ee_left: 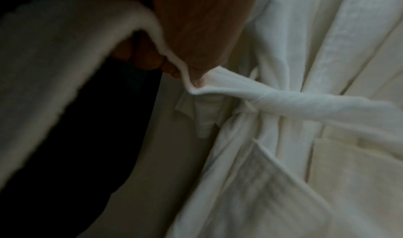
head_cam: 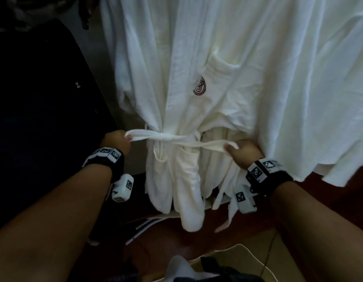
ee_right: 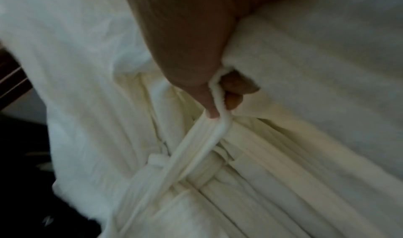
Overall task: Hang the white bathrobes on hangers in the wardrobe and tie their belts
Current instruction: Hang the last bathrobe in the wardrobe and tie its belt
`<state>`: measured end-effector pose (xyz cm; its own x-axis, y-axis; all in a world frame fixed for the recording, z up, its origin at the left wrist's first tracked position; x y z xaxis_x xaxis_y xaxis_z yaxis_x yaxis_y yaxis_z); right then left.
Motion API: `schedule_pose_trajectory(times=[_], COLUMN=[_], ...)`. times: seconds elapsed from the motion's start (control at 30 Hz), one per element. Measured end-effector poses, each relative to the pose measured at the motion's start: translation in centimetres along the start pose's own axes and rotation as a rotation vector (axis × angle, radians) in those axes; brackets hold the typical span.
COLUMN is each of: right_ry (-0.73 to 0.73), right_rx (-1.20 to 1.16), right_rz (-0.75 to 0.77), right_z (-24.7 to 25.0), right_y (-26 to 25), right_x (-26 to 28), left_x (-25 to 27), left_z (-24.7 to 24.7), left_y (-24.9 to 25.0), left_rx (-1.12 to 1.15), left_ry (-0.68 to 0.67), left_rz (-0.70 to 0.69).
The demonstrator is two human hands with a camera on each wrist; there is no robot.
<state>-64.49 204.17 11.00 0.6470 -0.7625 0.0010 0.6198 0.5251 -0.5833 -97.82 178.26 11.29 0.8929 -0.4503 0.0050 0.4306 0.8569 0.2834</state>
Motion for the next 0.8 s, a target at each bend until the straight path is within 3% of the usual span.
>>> schedule_pose_trajectory(times=[0.33,0.53,0.67,0.8], right_ry=[-0.099,-0.15,-0.125,-0.162], right_rx=[0.245,0.3,0.201,0.19], right_rz=[0.158,0.261,0.224,0.261], right_z=[-0.8,1.2,3.3,5.1], right_y=[-1.2,-1.9,0.1,3.0], right_x=[4.1,6.6,10.7,16.3], left_x=[4.5,11.7,18.7,27.0], left_z=[0.9,1.5,1.4,-3.0], left_y=[5.0,12.3,17.1,22.0], left_rx=[0.073,0.149,0.171,0.121], left_ry=[0.081,0.003,-0.011,-0.223], left_rz=[-0.079,-0.424,-0.533,-0.655])
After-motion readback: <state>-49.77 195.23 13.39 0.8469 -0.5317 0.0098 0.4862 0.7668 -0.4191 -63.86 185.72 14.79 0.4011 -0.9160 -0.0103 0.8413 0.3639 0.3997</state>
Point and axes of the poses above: each hand's wrist, its own x-axis away from the middle knuckle, its own z-axis out of the back of the hand, y = z × x, the point moved 10 cm from there along -x, towards the middle knuckle, and after that the axes turned 6 degrees about z, right-handed, at the moved point
